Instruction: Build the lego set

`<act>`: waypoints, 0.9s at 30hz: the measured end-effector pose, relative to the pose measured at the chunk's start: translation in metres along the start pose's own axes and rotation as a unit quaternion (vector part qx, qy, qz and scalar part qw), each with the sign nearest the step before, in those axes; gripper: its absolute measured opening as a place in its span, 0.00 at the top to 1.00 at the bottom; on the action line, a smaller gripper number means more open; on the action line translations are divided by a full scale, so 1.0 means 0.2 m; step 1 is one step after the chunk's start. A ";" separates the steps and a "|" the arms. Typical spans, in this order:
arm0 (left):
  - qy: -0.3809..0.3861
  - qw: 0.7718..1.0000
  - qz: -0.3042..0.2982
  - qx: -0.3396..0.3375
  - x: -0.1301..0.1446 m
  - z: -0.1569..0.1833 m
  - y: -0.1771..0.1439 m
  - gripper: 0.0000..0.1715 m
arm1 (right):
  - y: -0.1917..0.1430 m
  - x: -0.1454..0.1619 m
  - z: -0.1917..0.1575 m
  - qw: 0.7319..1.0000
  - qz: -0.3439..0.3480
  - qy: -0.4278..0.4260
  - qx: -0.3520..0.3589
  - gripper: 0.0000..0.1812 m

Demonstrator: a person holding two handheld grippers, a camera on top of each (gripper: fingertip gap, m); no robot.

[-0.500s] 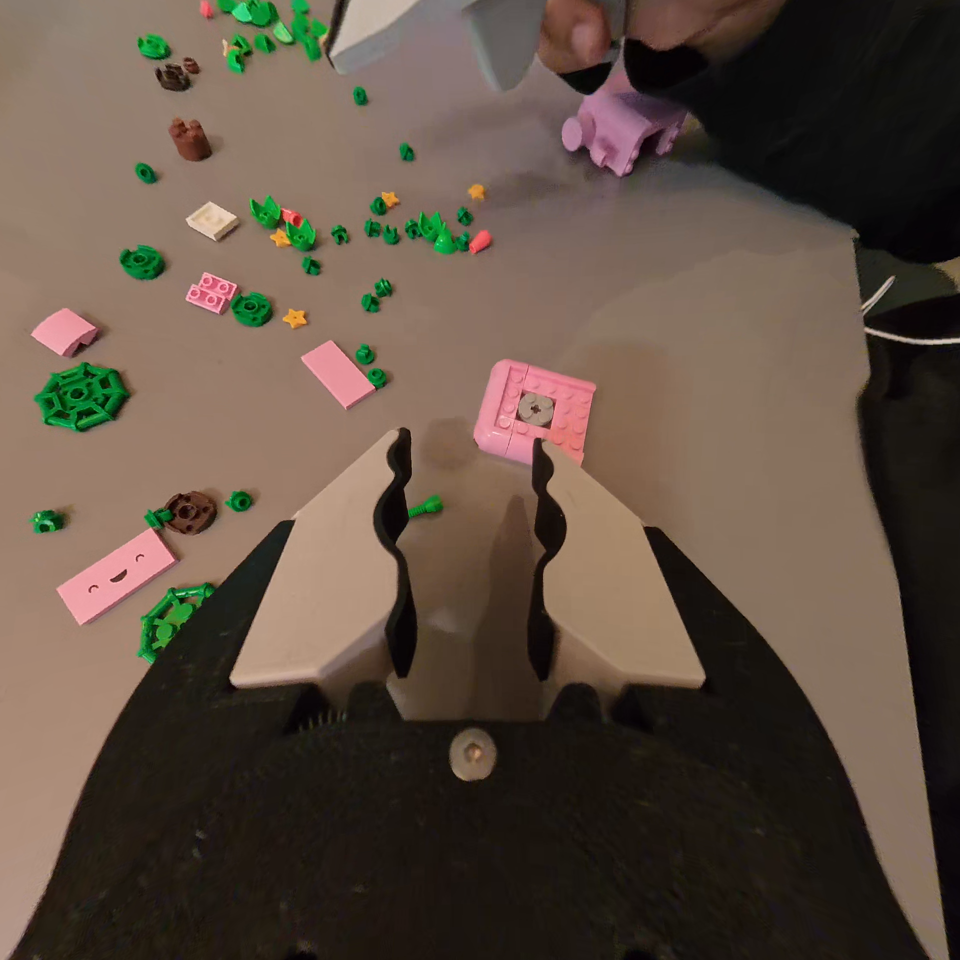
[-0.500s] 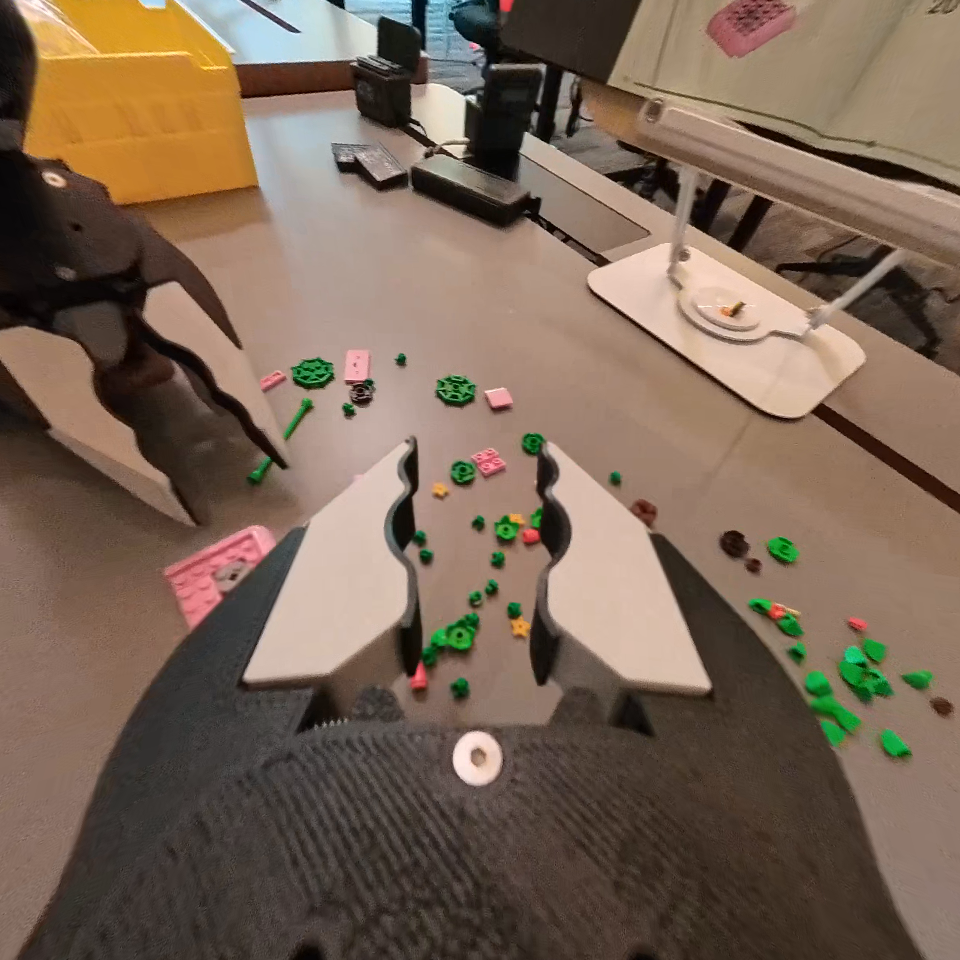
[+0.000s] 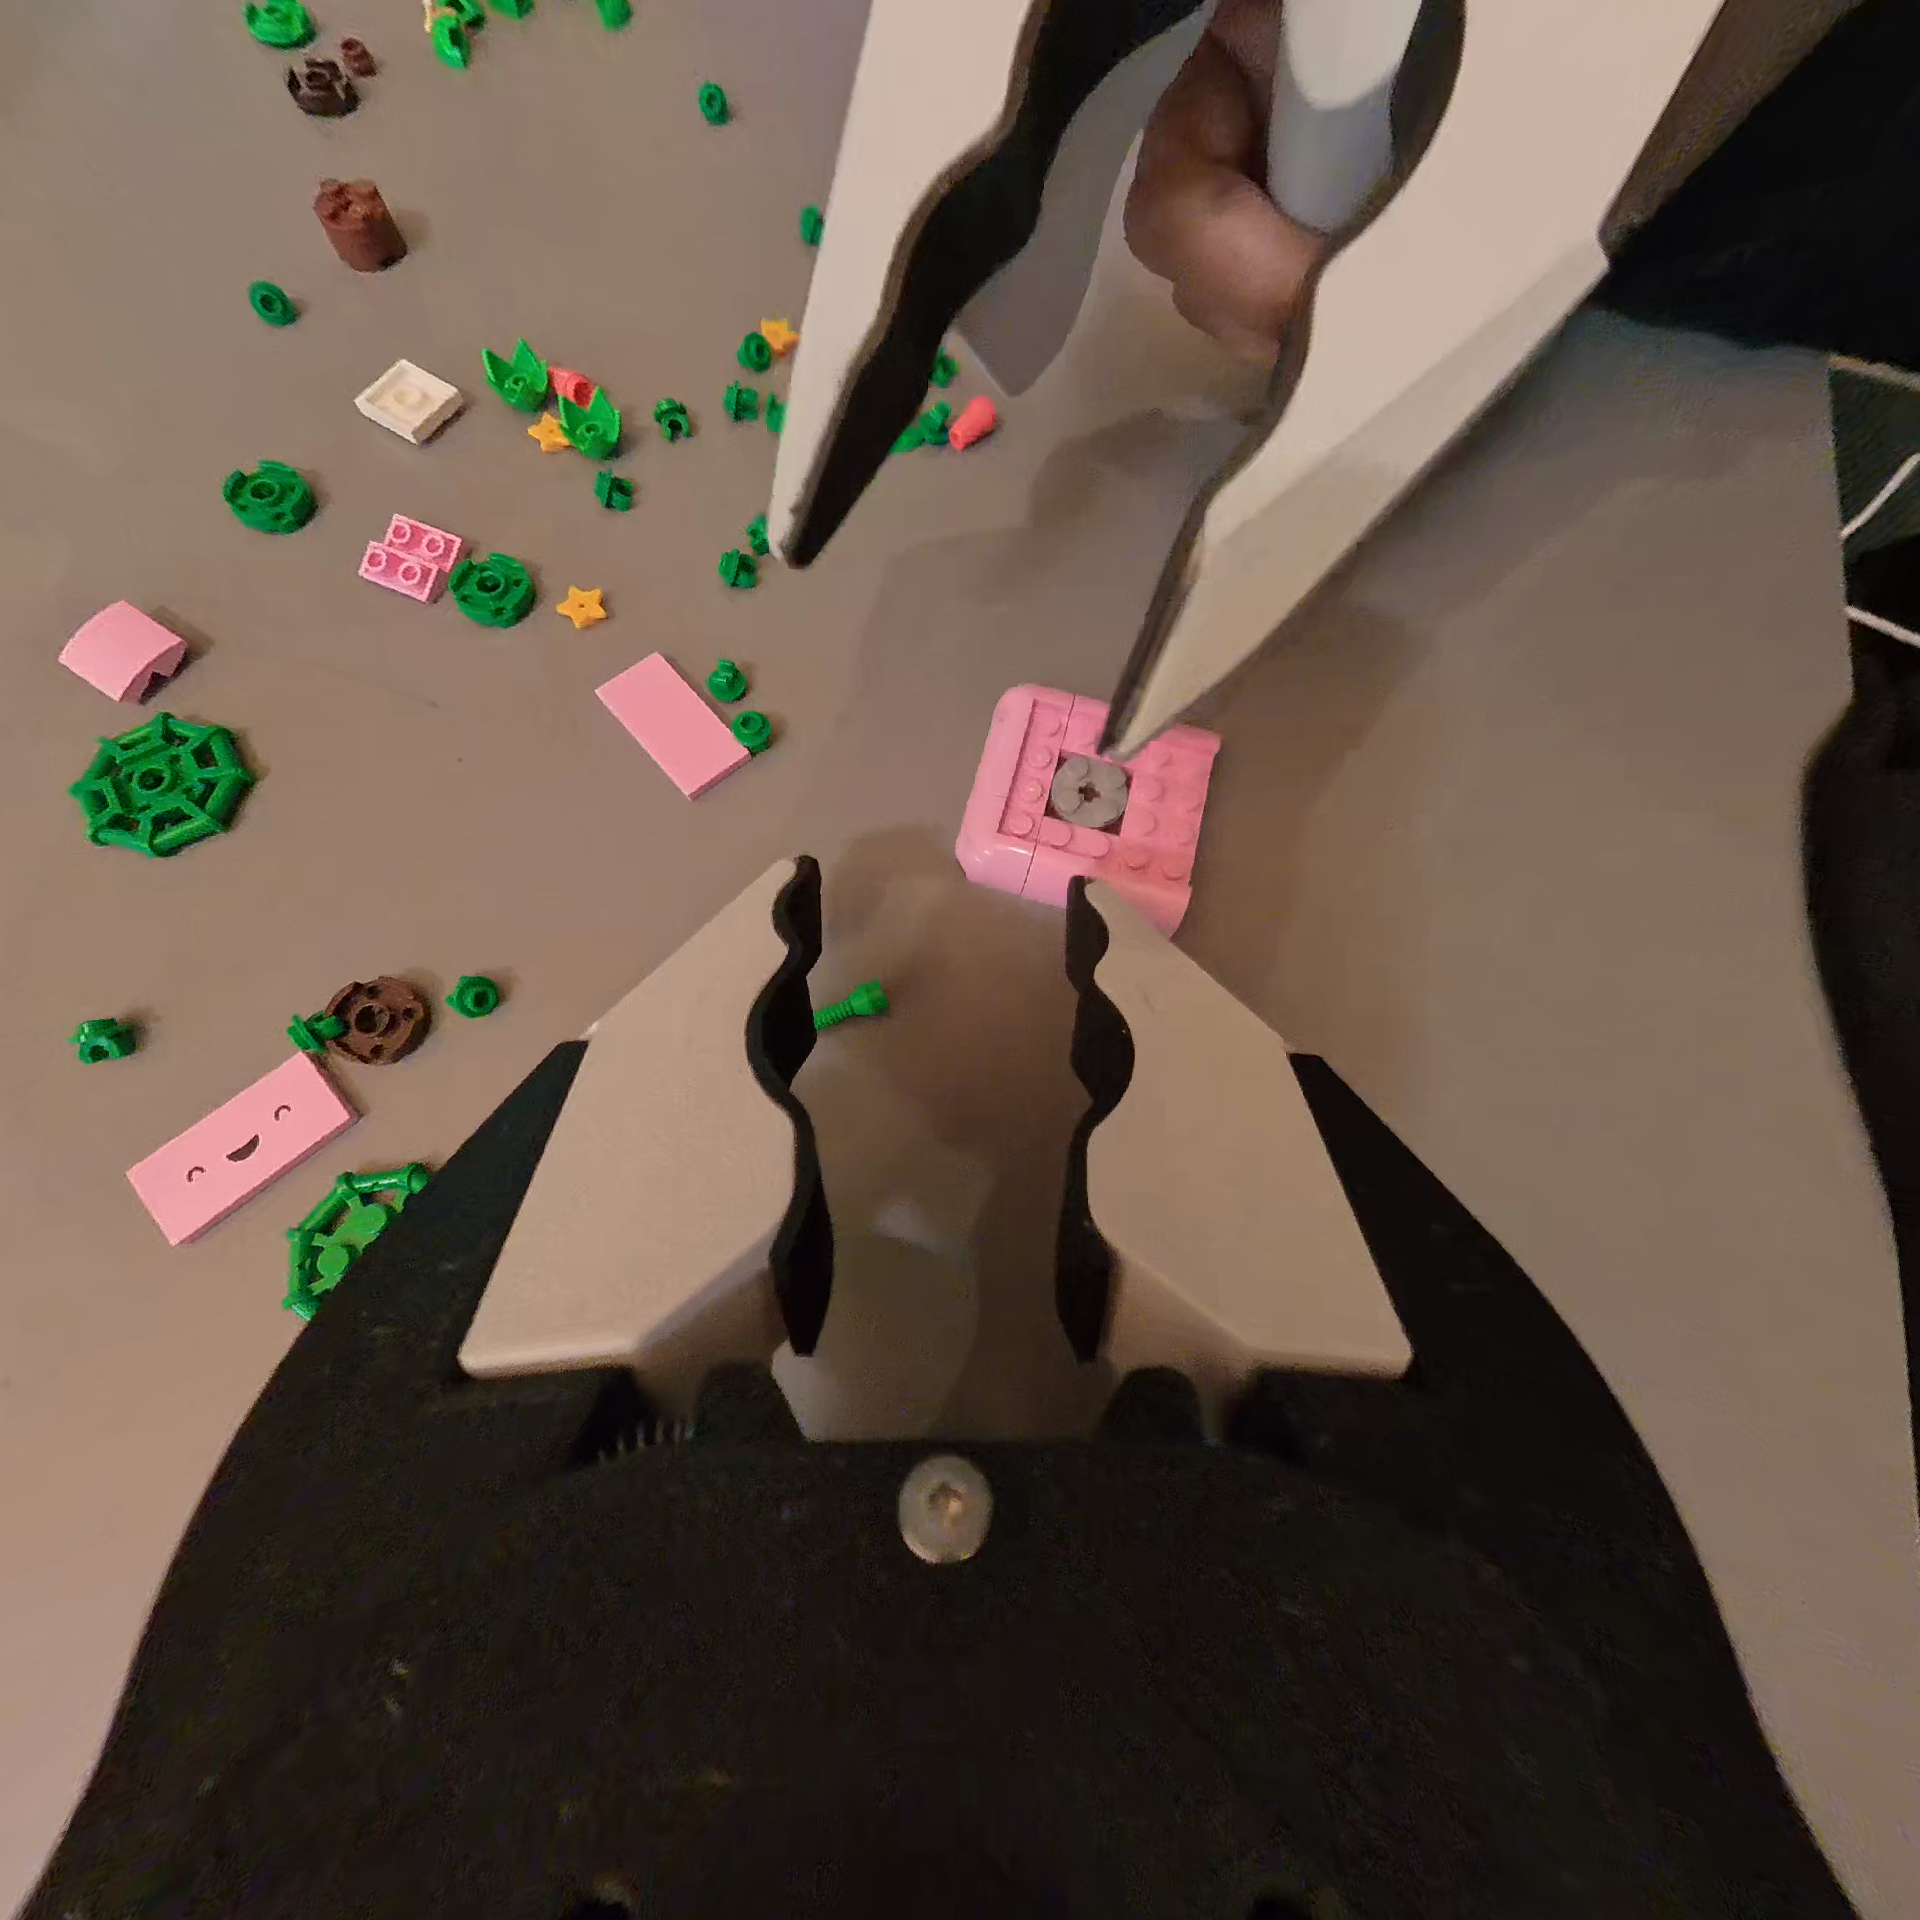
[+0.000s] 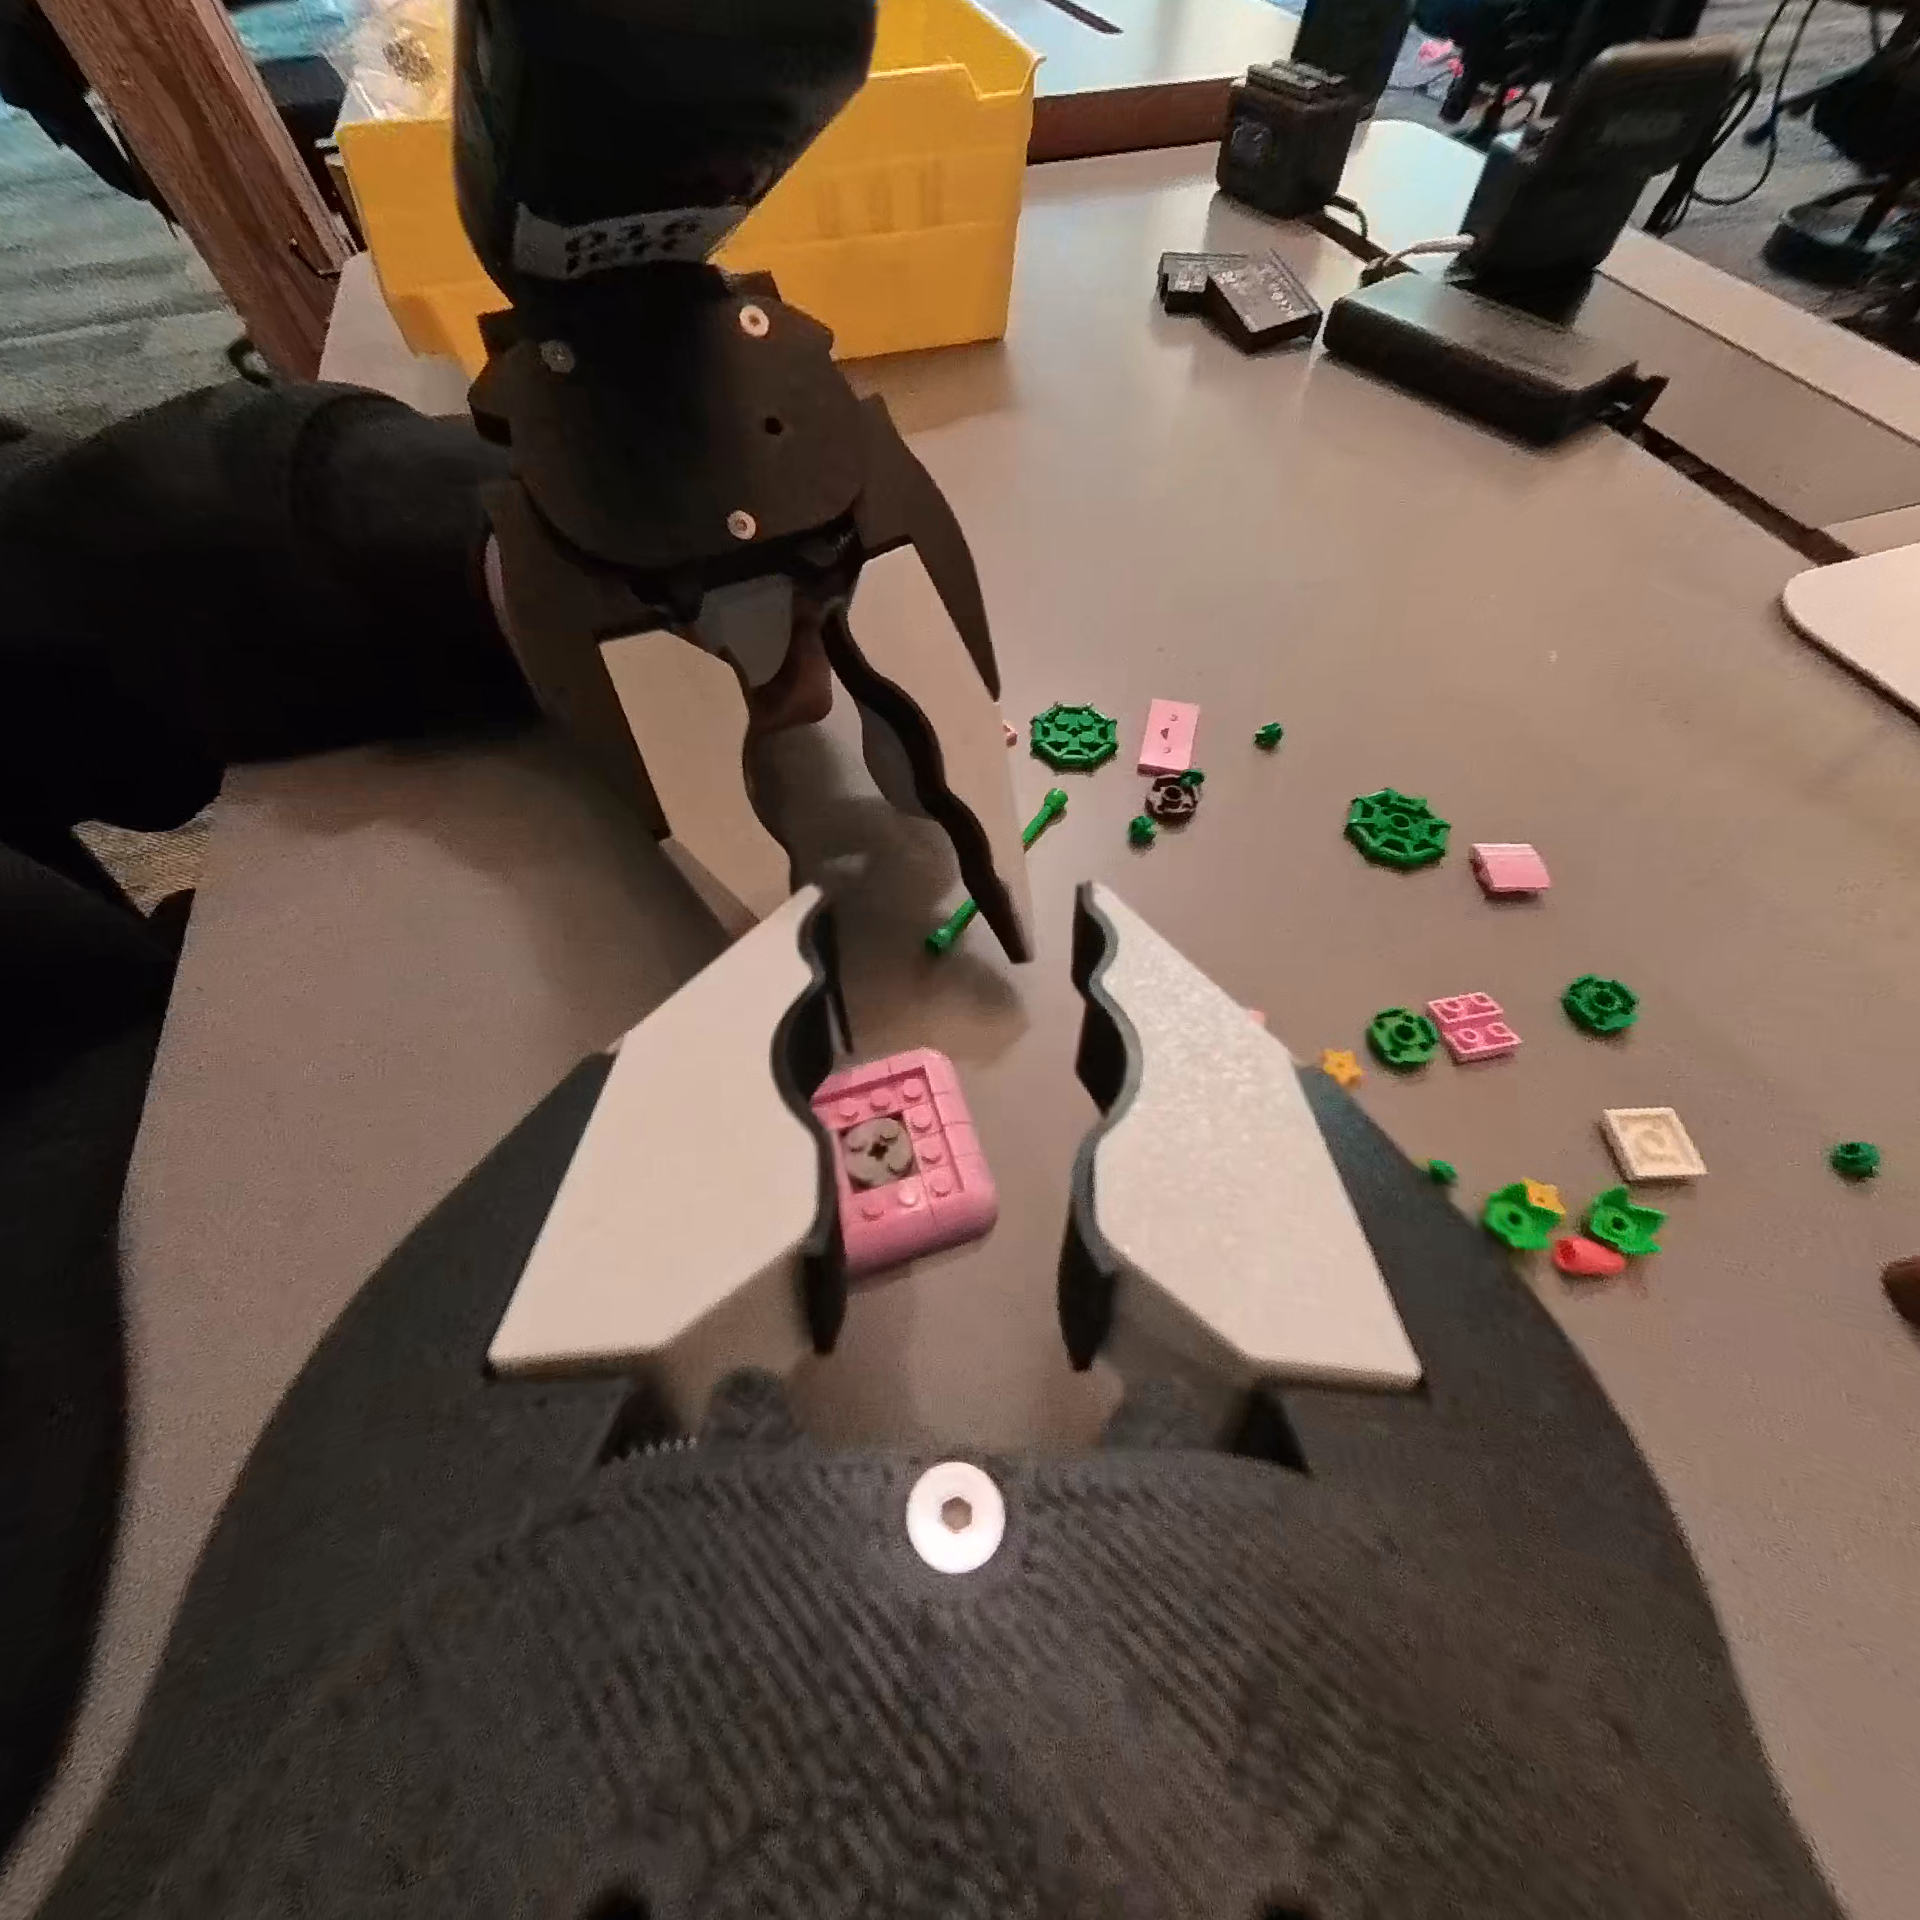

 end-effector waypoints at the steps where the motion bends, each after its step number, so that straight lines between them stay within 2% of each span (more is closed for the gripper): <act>1: -0.001 1.000 -0.005 -0.003 0.00 0.00 0.00 0.74 | 0.01 0.01 -0.01 1.000 -0.002 0.004 -0.007 0.76; 13: 0.013 0.999 -0.034 -0.019 0.03 0.00 0.03 0.73 | 0.02 0.01 -0.01 0.997 0.031 0.059 -0.032 0.79; 17: 0.012 0.999 -0.034 -0.020 0.03 -0.01 0.04 0.73 | 0.04 0.04 0.00 0.997 0.023 0.071 -0.034 0.79; 21: 0.006 0.999 -0.035 -0.018 0.04 -0.01 0.04 0.72 | 0.00 0.01 0.04 0.999 0.027 0.046 -0.008 0.78; 27: -0.001 0.999 -0.035 -0.018 0.03 -0.02 0.04 0.74 | 0.00 0.05 0.05 1.000 -0.010 -0.001 0.012 0.78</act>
Point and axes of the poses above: each gripper's, where its closed fingertips meet, y out along the fingers, x out of its underside, z = x × y across the jaws, the point moved 2 cm from there along -y, back along the fingers, and after that the axes turned 7 degrees about -y, right-handed, at the moved point
